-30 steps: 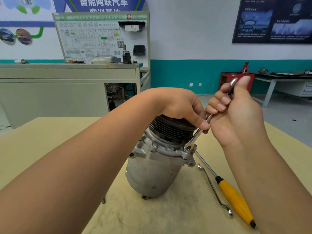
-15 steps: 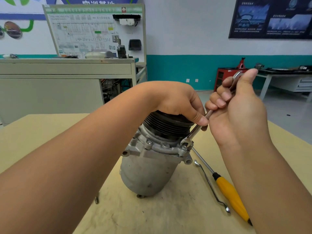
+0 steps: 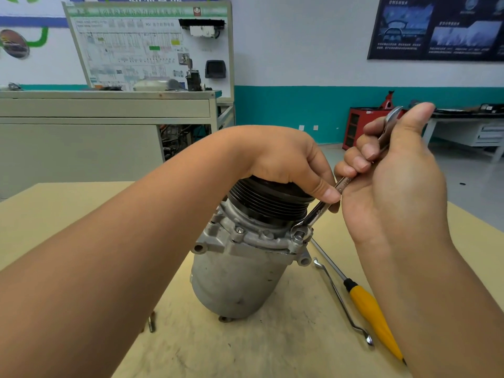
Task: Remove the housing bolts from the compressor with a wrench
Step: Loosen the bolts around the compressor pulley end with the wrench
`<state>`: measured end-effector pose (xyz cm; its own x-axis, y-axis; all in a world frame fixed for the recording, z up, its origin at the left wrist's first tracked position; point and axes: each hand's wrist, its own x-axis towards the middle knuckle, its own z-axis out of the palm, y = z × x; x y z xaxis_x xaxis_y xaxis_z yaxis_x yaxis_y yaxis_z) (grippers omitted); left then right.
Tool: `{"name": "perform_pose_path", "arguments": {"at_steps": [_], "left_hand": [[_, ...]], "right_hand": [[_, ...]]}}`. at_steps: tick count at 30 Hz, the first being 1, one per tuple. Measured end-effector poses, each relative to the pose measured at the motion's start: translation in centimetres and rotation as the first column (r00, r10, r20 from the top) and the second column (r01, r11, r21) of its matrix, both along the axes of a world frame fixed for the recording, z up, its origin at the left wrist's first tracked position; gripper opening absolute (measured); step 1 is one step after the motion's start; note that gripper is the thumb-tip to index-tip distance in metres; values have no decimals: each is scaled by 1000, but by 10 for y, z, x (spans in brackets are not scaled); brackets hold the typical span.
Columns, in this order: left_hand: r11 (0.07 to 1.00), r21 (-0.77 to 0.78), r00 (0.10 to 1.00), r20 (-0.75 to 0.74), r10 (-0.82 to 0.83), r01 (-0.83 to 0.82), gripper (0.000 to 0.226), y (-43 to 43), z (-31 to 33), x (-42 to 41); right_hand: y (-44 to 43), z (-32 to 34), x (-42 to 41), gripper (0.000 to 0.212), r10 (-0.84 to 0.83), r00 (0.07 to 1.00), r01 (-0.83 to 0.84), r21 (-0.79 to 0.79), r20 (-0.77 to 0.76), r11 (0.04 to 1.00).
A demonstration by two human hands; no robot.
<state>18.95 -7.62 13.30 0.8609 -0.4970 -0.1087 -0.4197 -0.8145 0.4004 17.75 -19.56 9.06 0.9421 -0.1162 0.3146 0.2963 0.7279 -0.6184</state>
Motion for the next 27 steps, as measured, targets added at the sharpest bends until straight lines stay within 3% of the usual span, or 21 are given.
{"name": "perform_pose_path", "arguments": {"at_steps": [11,19,27], "left_hand": [[999,27,998,59,31,-32,21,-3,-1,-3],[1000,6,998,57,29,-29,23,-3,-1,-3],[999,-19,998,45,42,-42,24,-2,0,-4]], "right_hand": [[-5,0,6,48,61,996,-57,57,-66,997],[-4,-2,6,48,73,997,-71,72,-32,995],[-7,-2,11,55,216,974,-219,39,67,975]]}}
